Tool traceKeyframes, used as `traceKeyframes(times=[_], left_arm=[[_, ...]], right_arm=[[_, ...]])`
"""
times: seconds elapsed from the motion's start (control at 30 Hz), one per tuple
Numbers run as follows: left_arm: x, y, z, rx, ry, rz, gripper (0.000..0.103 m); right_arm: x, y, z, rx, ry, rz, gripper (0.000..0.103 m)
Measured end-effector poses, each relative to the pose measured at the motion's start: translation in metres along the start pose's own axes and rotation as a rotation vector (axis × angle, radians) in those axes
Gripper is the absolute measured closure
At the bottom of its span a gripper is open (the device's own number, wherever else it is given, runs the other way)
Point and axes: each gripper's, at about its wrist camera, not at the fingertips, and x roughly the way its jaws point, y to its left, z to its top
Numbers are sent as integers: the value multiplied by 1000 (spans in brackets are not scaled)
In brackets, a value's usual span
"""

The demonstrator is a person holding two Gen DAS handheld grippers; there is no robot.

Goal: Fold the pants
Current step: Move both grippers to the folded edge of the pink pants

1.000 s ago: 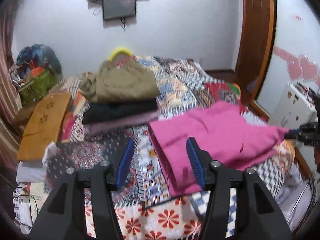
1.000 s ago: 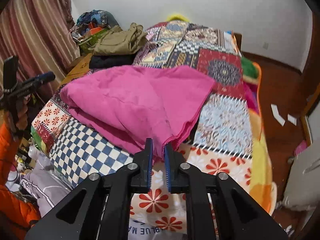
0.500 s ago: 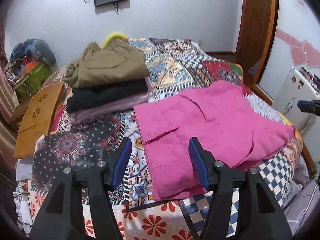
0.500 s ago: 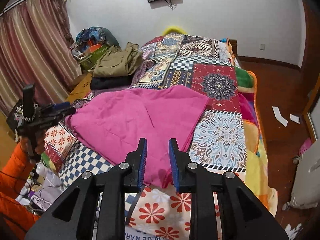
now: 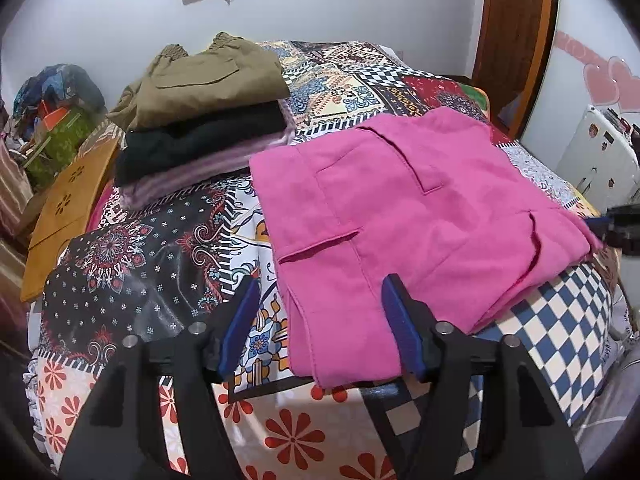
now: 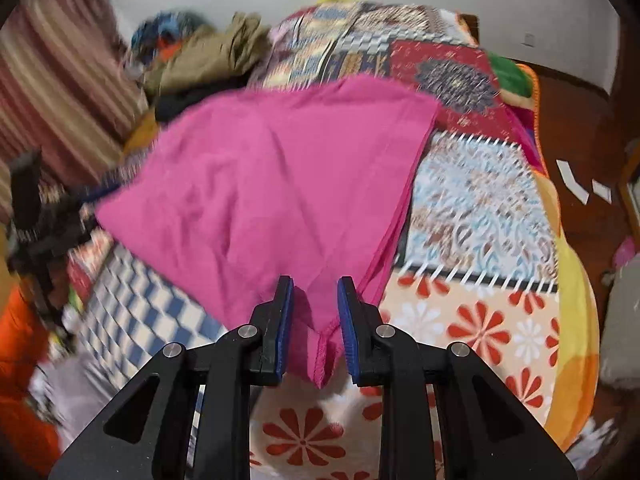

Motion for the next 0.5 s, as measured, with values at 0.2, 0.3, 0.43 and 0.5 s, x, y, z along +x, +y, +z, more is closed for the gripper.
traceKeyframes(times=[0.2,0.3,0.43,0.5], left_arm=[[-3,11,0,-9,5,5,28],[-14,18,13,-3,-24,51,29],[-22,35,42,-35,-78,81,29],[-19,41,57,-44,-89,86,29]], right_arm=[[-9,-11,7,6,6,-20,83],[-23,-17,19,5,-36,-31,83],[-36,-24,46,13,-114,-37,81],[-36,-25,60,11,-141,-41,70]])
